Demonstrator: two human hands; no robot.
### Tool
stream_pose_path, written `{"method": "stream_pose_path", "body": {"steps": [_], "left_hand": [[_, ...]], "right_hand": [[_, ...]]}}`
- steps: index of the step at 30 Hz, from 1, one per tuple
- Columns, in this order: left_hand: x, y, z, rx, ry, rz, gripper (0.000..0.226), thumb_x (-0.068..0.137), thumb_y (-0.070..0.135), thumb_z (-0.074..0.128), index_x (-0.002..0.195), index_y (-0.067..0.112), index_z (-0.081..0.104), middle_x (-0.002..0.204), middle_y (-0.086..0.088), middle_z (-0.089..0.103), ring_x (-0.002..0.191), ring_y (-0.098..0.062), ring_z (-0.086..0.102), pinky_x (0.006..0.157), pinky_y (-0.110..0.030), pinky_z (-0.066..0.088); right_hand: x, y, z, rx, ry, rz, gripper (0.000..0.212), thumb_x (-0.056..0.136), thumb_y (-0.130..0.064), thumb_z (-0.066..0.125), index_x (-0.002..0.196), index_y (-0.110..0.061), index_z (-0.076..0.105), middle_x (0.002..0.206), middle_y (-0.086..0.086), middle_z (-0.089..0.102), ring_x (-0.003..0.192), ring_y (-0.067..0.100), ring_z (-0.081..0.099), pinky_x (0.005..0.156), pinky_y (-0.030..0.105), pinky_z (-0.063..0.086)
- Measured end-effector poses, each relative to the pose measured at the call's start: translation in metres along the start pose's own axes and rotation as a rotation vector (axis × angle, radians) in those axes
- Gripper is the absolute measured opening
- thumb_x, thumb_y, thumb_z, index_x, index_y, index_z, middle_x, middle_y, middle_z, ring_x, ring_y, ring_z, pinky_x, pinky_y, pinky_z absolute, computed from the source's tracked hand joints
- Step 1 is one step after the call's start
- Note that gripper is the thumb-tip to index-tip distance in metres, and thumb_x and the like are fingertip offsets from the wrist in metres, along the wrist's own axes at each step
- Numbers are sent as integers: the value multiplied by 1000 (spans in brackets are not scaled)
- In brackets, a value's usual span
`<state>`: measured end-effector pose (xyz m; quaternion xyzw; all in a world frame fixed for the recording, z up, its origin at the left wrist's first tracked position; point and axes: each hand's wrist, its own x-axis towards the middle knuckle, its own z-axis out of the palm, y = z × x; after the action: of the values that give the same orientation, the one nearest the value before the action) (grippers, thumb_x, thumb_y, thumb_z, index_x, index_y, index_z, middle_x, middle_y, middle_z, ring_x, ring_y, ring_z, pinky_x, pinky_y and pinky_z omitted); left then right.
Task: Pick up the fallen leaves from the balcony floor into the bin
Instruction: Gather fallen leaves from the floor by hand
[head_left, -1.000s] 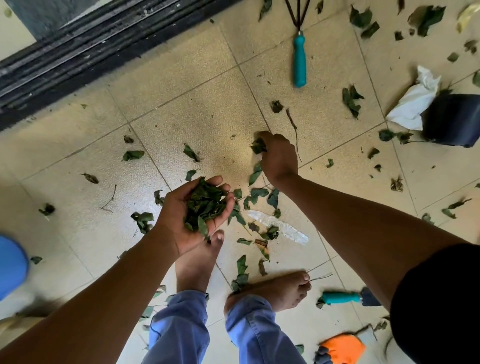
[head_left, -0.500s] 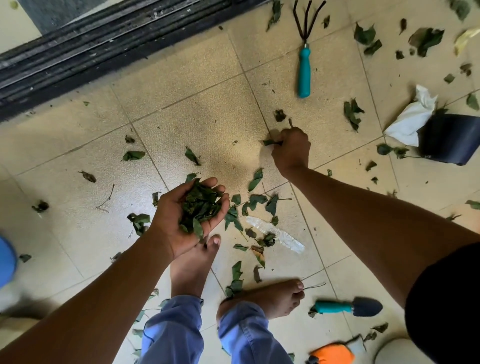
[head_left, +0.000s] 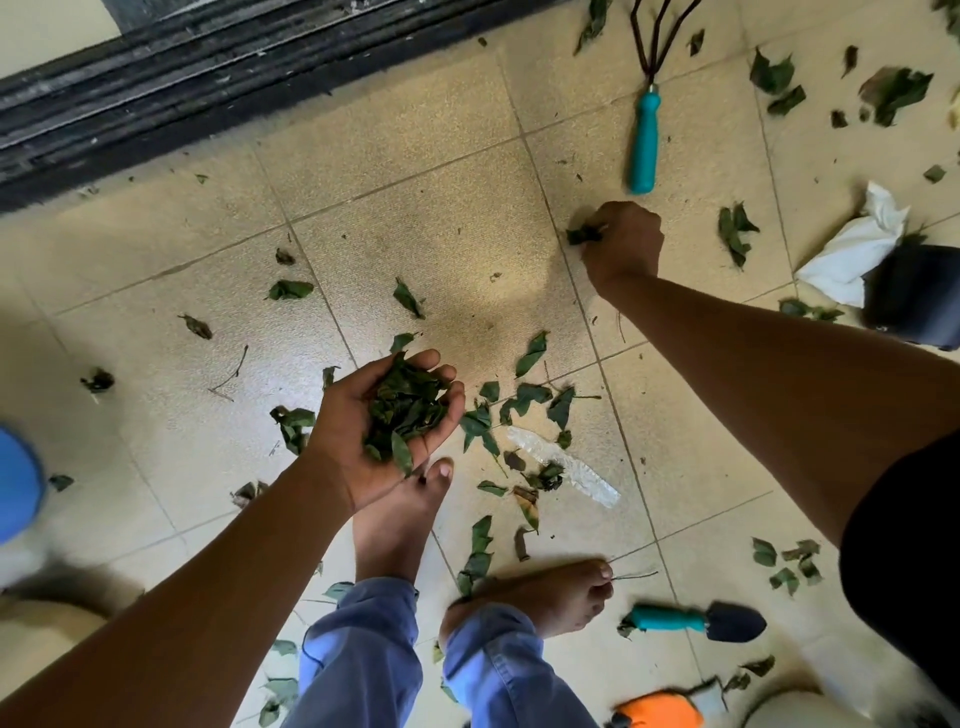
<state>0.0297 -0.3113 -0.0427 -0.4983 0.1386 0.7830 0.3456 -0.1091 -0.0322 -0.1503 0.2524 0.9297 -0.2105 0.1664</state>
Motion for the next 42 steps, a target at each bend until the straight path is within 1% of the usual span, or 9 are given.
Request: {"method": "stream_pose_path", "body": {"steps": [5, 10, 15, 19, 22, 24, 28, 35, 42], "left_hand": [[-10, 2, -12, -36, 25, 16, 39, 102, 32, 48, 93, 3, 73, 101, -16, 67, 94, -30, 69, 92, -40, 58], [-21, 6, -21, -56, 55, 26, 37, 101, 32, 49, 96, 3, 71, 100, -16, 67, 91, -30, 68, 82, -39, 61], [-25, 16, -26, -76, 61, 43, 38, 99, 32, 51, 92, 1, 73, 101, -16, 67, 94, -30, 67, 91, -38, 58], [-27, 25, -37, -91, 51, 52, 38, 103, 31, 49, 95, 2, 72, 104, -16, 67, 100, -31, 65, 95, -40, 56], [-31, 31, -46, -110, 44, 54, 40, 104, 30, 49, 91, 2, 74, 102, -15, 68, 97, -30, 68, 96, -39, 56], [-36, 34, -51, -118, 36, 66, 41, 103, 30, 48, 87, 3, 75, 99, -14, 68, 94, -28, 69, 99, -38, 53], [-42, 38, -64, -139, 20, 83, 35, 102, 29, 50, 91, 5, 72, 100, -11, 66, 97, -26, 67, 97, -36, 54], [-45, 37, -71, -192, 15, 119, 30, 100, 28, 51, 97, 5, 70, 101, -12, 67, 95, -28, 68, 96, -36, 55], [-63, 40, -55, -259, -48, 150, 33, 102, 29, 48, 99, 4, 70, 104, -14, 65, 101, -29, 64, 100, -36, 51]], "right_hand": [[-1, -2, 2, -15, -48, 33, 16, 84, -7, 73, 96, -17, 76, 108, 4, 69, 103, 19, 66, 77, 19, 45], [-60, -37, 24, 46, -179, -212, 7, 84, -6, 75, 88, -9, 79, 94, 9, 76, 92, 21, 71, 80, 23, 53], [-117, -69, 54, 40, -362, -407, 14, 69, 1, 70, 76, -10, 75, 80, 7, 74, 83, 28, 70, 73, 33, 54], [-135, -85, 70, 4, -389, -494, 47, 68, 6, 61, 112, -10, 55, 80, 9, 64, 73, 32, 61, 57, 30, 36], [-136, -91, 79, -54, -355, -626, 77, 74, 7, 63, 145, -18, 49, 91, 13, 62, 82, 29, 57, 67, 29, 35], [-131, -94, 86, -81, -353, -671, 78, 78, 6, 64, 150, -17, 48, 106, 21, 65, 97, 37, 62, 77, 35, 45], [-125, -98, 94, -166, -355, -709, 64, 82, 4, 64, 144, -13, 56, 122, 26, 64, 112, 46, 60, 93, 44, 50], [-120, -109, 99, -256, -299, -686, 28, 83, 7, 57, 102, -3, 75, 102, 23, 65, 95, 42, 63, 74, 33, 44], [-155, -138, 43, 197, -214, -551, 19, 76, 6, 72, 83, -10, 79, 82, 3, 73, 76, 12, 65, 70, 30, 54]]}}
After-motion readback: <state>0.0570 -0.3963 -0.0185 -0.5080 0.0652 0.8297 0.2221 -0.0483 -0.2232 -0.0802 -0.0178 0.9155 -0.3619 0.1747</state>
